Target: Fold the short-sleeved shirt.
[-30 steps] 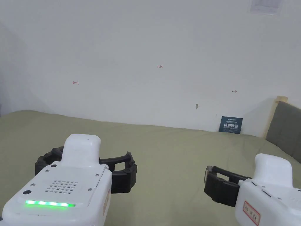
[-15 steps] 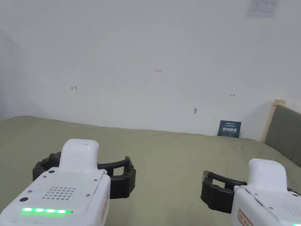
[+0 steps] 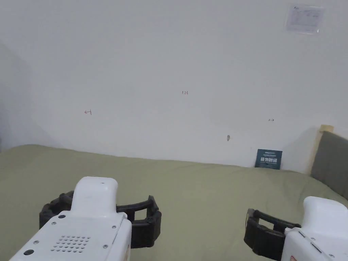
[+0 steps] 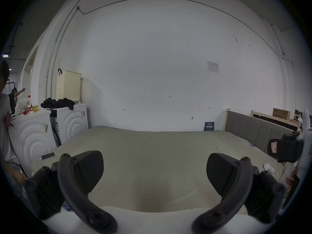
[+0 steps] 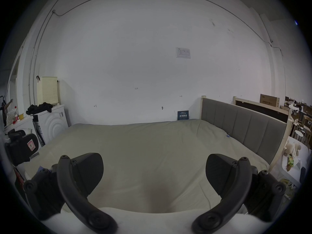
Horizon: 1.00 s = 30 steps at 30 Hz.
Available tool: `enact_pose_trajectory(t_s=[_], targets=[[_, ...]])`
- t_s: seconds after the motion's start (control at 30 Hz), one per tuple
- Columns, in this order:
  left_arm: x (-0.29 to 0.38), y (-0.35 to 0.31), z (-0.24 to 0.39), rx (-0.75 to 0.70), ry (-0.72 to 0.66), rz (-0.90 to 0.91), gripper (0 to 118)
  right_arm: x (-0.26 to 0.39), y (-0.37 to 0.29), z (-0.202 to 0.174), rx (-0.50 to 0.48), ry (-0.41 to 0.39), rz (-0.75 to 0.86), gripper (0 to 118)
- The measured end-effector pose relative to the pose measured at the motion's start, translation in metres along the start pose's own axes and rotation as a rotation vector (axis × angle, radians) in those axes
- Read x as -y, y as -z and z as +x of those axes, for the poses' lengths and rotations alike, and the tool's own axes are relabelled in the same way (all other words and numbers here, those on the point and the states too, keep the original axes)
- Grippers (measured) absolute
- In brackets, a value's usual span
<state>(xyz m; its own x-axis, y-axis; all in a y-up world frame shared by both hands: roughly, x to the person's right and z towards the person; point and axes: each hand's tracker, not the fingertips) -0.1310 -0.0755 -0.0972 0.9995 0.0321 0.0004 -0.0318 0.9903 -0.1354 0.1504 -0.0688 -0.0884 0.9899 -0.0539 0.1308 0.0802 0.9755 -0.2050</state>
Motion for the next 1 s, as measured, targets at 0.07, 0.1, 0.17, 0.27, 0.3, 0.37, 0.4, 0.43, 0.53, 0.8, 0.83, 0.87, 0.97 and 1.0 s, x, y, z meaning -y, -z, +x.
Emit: enact_pose_trajectory(t_s=[0.07, 0.1, 0.17, 0.27, 0.3, 0.37, 0.4, 0.43, 0.53, 0.8, 0.83, 0.87, 0.97, 1.0], targets=[[-0.001, -0.001, 0.0, 0.001, -0.002, 0.005, 118, 0.0, 0.0, -0.001, 0.007, 0.005, 0.007, 118], [-0.001, -0.001, 0.0, 0.0, 0.0, 0.007, 118, 0.001, -0.001, 0.0, 0.003, 0.007, 0.023, 118], [-0.002, -0.001, 0.0, -0.002, 0.005, 0.006, 118, -0.001, -0.001, -0.002, 0.005, -0.003, 0.017, 118], [-0.002, -0.001, -0.001, -0.003, 0.009, 0.009, 118, -0.002, 0.0, -0.002, 0.029, -0.011, 0.006, 118], [-0.002, -0.002, 0.0, -0.004, 0.007, 0.01, 118, -0.002, 0.0, -0.002, 0.028, -0.005, 0.008, 118], [-0.002, -0.001, -0.001, 0.005, 0.004, 0.002, 118, -0.004, 0.0, 0.001, 0.013, 0.014, -0.004, 118], [-0.003, -0.001, -0.001, 0.004, 0.005, 0.001, 118, -0.004, 0.0, 0.002, 0.007, 0.021, -0.004, 118], [-0.002, -0.001, -0.001, 0.002, 0.007, -0.001, 118, -0.004, 0.0, 0.002, 0.0, 0.027, 0.001, 118], [-0.005, 0.0, 0.0, 0.006, 0.019, 0.001, 118, -0.01, -0.002, 0.002, 0.007, 0.024, 0.008, 118], [-0.007, 0.0, 0.001, 0.007, 0.011, 0.009, 118, -0.015, -0.005, 0.002, -0.023, 0.024, 0.002, 118], [-0.006, 0.0, 0.002, 0.008, 0.01, 0.007, 118, -0.014, -0.004, 0.004, -0.05, 0.07, -0.001, 118], [-0.005, -0.001, 0.002, 0.013, 0.008, 0.006, 118, -0.013, -0.003, 0.007, -0.067, 0.095, -0.022, 118], [-0.002, -0.002, 0.002, 0.014, 0.008, 0.002, 118, -0.008, -0.001, 0.007, -0.048, 0.081, -0.017, 118], [-0.001, -0.002, 0.003, 0.014, 0.011, 0.0, 118, -0.006, -0.001, 0.007, -0.04, 0.067, -0.009, 118]])
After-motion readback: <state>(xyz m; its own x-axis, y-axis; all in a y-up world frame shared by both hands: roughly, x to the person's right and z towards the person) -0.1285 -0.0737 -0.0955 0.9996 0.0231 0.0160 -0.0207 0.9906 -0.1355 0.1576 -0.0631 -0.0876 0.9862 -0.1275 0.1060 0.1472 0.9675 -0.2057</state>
